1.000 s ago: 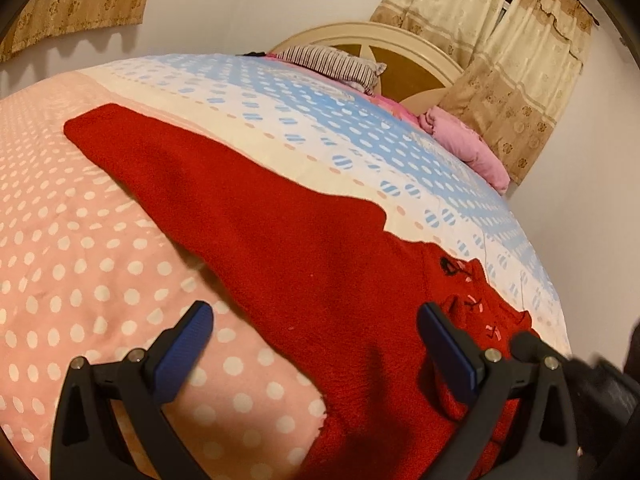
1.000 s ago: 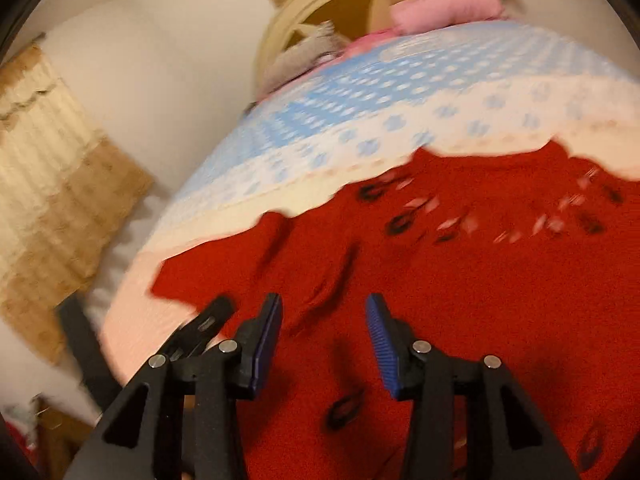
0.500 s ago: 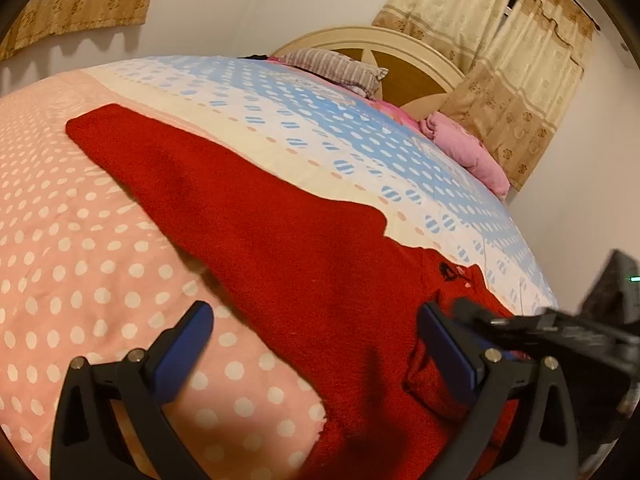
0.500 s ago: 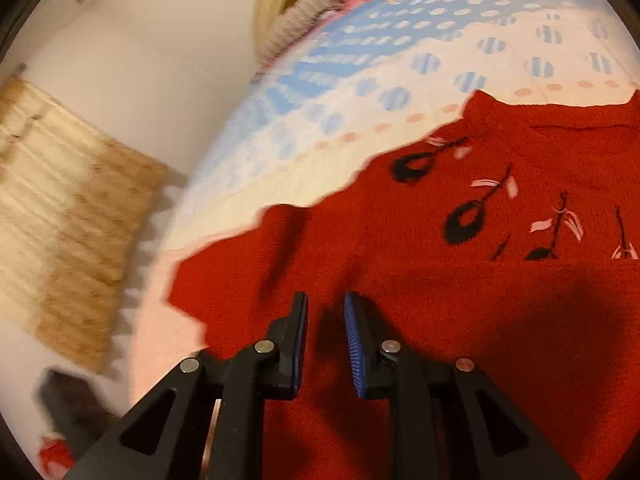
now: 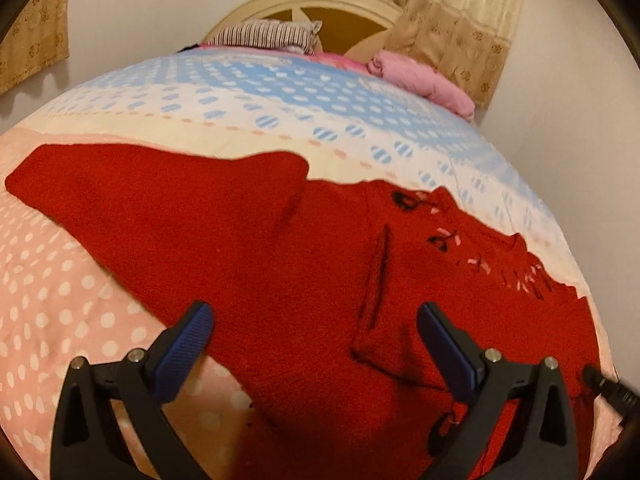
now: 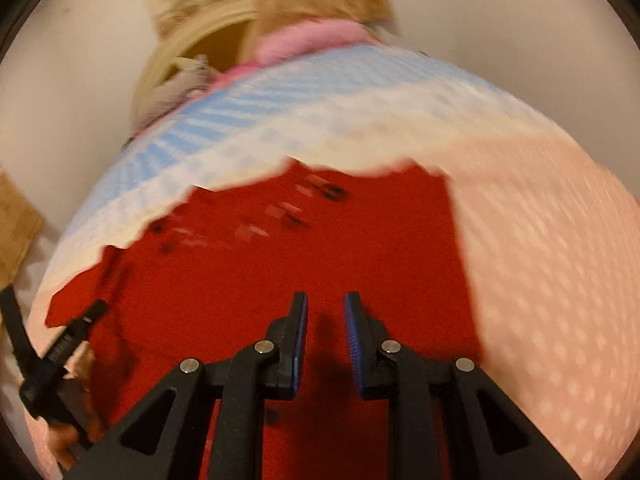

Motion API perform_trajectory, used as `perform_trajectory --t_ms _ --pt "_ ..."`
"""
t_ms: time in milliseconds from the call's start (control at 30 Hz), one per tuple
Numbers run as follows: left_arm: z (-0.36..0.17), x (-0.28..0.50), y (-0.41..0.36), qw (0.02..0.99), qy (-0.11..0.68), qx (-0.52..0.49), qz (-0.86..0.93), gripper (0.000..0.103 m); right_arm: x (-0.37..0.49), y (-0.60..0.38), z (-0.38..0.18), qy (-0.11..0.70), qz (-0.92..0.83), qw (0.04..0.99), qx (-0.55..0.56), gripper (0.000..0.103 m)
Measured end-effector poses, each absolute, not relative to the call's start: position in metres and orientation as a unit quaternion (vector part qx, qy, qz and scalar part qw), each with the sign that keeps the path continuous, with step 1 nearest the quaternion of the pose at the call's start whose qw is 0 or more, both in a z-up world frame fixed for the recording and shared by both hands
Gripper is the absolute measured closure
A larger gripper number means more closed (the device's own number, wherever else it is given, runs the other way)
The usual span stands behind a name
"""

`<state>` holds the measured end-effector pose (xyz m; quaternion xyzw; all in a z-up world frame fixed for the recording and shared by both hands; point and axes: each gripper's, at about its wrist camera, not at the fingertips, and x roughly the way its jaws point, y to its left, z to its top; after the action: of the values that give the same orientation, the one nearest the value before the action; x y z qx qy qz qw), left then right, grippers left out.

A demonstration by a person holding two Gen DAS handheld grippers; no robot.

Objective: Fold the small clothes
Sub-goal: 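Fold the held sleeve across the sweater body with the right gripper, then release the sleeve onto the sweater and withdraw the right gripper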

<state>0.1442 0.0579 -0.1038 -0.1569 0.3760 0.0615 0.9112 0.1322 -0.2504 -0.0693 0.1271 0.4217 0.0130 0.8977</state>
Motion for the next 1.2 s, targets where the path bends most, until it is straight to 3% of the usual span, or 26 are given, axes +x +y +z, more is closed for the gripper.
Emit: perform_trajectory --t_ms 233,333,367,400,700,733,767,800,1067,1200 --pt "-0.107 0.146 0.051 0.907 0.392 -0.136 0.071 0.000 0.119 -0.286 -0.085 0.406 0.031 0.885 0.225 0.084" --pt "-0.108 0.146 0.049 0.906 0.397 -0.128 0.073 0.000 0.128 -0.306 -0.069 0.381 0.038 0.890 0.249 0.066" --pt "-0.108 0.147 0.049 0.906 0.398 -0.127 0.074 0.000 0.128 -0.318 -0.065 0.371 0.037 0.892 0.257 0.054" --pt "-0.109 0.146 0.048 0.905 0.399 -0.125 0.075 0.000 0.131 -0.327 -0.063 0.364 0.035 0.893 0.262 0.051" --pt "-0.112 0.153 0.038 0.900 0.418 -0.090 0.089 0.000 0.202 -0.369 -0.103 0.408 0.046 0.858 0.308 0.051" --pt "-0.113 0.154 0.037 0.899 0.421 -0.085 0.092 0.000 0.206 -0.362 -0.101 0.408 0.045 0.866 0.286 0.051" --pt "-0.113 0.155 0.036 0.898 0.422 -0.082 0.093 0.000 0.210 -0.353 -0.099 0.418 0.041 0.871 0.255 0.062" --pt "-0.113 0.155 0.035 0.897 0.424 -0.078 0.095 0.000 0.211 -0.346 -0.097 0.425 0.035 0.874 0.233 0.088" --pt "-0.113 0.155 0.033 0.896 0.428 -0.068 0.099 0.000 0.186 -0.323 -0.051 0.374 -0.017 0.921 0.108 0.090" --pt "-0.113 0.155 0.032 0.896 0.428 -0.068 0.099 0.000 0.195 -0.309 -0.058 0.392 -0.059 0.918 0.023 0.090"
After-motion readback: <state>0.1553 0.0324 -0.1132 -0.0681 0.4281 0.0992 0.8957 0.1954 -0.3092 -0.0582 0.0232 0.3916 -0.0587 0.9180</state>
